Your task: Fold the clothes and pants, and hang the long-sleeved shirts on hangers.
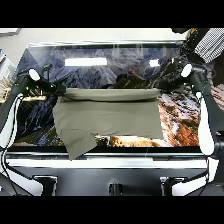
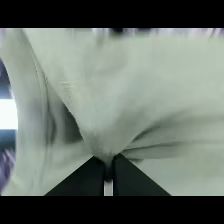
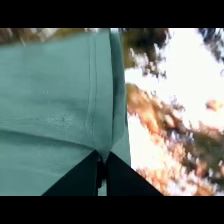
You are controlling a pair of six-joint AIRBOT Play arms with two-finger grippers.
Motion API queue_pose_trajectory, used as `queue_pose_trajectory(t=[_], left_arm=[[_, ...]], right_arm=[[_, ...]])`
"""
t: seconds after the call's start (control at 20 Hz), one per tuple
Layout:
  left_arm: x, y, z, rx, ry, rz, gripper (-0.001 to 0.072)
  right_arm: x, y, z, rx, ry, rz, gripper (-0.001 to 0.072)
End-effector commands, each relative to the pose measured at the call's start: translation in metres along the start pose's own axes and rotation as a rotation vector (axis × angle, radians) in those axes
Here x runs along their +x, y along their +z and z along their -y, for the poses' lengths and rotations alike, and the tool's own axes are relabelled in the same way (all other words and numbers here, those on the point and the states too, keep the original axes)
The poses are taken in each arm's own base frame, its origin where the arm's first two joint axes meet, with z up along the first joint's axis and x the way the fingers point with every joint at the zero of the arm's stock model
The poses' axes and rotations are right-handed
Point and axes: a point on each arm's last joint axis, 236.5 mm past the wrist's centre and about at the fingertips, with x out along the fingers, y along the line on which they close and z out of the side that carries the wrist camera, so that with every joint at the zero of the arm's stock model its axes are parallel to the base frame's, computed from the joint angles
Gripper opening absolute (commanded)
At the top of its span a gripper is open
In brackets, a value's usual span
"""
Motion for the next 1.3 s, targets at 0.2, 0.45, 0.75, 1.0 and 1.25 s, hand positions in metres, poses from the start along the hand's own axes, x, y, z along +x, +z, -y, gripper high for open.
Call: queue_pose_trajectory(t=[0.2,0.45,0.75,1.0,1.25], left_arm=[[0.024,-0.050,-0.003,0.000,-0.011,-0.225,0.0017],[0.025,-0.049,-0.004,-0.002,-0.010,-0.221,0.0025],[-0.041,-0.030,-0.023,-0.037,-0.003,-0.132,0.0597],[-0.110,-0.087,-0.042,-0.222,-0.111,-0.084,0.0609],[-0.068,-0.224,-0.010,-0.436,-0.241,-0.205,0.0609]], right_arm=[[0.036,-0.047,0.008,0.024,-0.009,-0.207,0.0034],[0.052,-0.054,0.007,0.039,0.004,-0.241,0.0041],[0.002,-0.048,0.047,0.007,-0.116,-0.205,0.0482],[-0.066,-0.047,0.080,0.118,0.093,-0.074,0.0479],[-0.062,-0.124,0.060,0.248,0.325,-0.144,0.0477]])
